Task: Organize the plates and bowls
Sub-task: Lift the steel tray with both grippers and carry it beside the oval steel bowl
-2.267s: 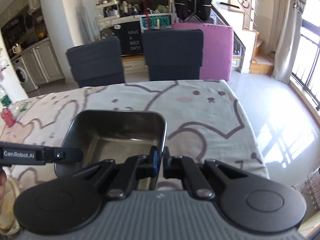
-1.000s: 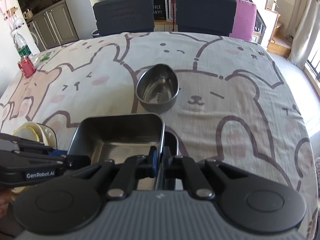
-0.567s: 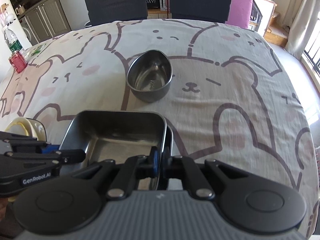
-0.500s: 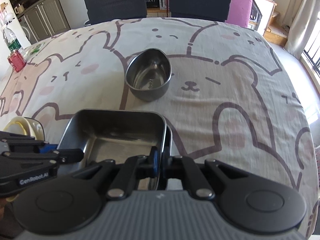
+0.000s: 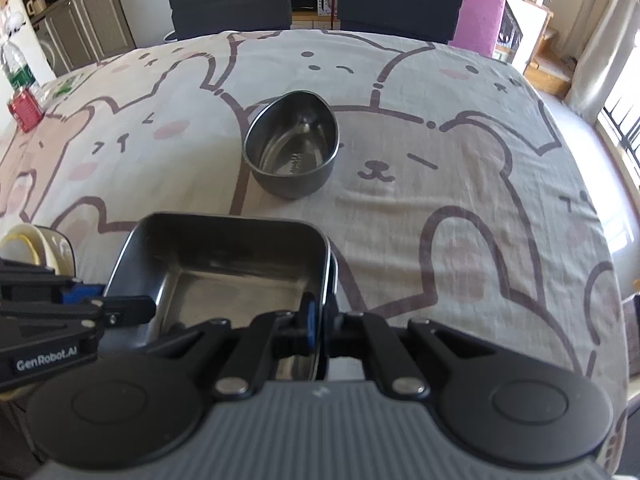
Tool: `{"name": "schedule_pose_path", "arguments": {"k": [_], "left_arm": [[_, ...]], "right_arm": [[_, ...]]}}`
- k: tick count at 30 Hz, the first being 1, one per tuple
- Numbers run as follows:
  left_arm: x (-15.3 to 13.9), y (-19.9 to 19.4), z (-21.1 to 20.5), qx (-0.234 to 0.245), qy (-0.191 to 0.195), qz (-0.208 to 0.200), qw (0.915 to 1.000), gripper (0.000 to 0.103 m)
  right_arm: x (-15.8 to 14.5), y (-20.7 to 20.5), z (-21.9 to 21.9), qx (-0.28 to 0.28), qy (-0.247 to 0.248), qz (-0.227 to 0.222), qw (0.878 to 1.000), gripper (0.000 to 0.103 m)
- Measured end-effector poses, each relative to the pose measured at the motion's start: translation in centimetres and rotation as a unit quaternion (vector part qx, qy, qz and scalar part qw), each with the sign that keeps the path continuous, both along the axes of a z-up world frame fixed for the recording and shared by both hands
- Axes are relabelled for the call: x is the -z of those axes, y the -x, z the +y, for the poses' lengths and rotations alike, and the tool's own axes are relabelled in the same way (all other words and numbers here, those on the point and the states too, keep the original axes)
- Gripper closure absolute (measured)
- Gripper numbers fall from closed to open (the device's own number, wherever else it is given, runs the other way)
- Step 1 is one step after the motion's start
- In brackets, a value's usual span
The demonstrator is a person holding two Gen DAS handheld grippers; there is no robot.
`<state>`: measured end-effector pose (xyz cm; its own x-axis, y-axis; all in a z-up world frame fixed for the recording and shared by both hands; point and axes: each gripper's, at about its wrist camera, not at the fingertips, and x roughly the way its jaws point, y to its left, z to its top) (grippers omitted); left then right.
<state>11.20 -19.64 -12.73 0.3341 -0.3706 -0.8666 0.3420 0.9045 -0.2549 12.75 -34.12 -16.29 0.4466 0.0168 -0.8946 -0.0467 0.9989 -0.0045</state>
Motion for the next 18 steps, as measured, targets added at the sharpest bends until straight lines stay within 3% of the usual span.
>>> {"name": "schedule_pose_path", "arguments": {"k": [8,12,18], "left_arm": [[0.0,0.1,-0.2,0.005,-0.014,-0.012,0.9998,0.086],[0.3,0.0,-0.1,0.003,-0.010,-0.002,0.9999,0.085],[0.8,0.0,-0.3,0.006,-0.014,0.002,0.9999,0.084]], "right_arm": [[0.4,-0.1,0.4,-0.008,0.029,0.006,1.000,0.096],[0.8,-0.4,-0.4,0.003,0.021,0.013,1.000,0.085],[1.5,-0.8,-1.0,0.004,0.012,0.021,1.000,0.084]]}}
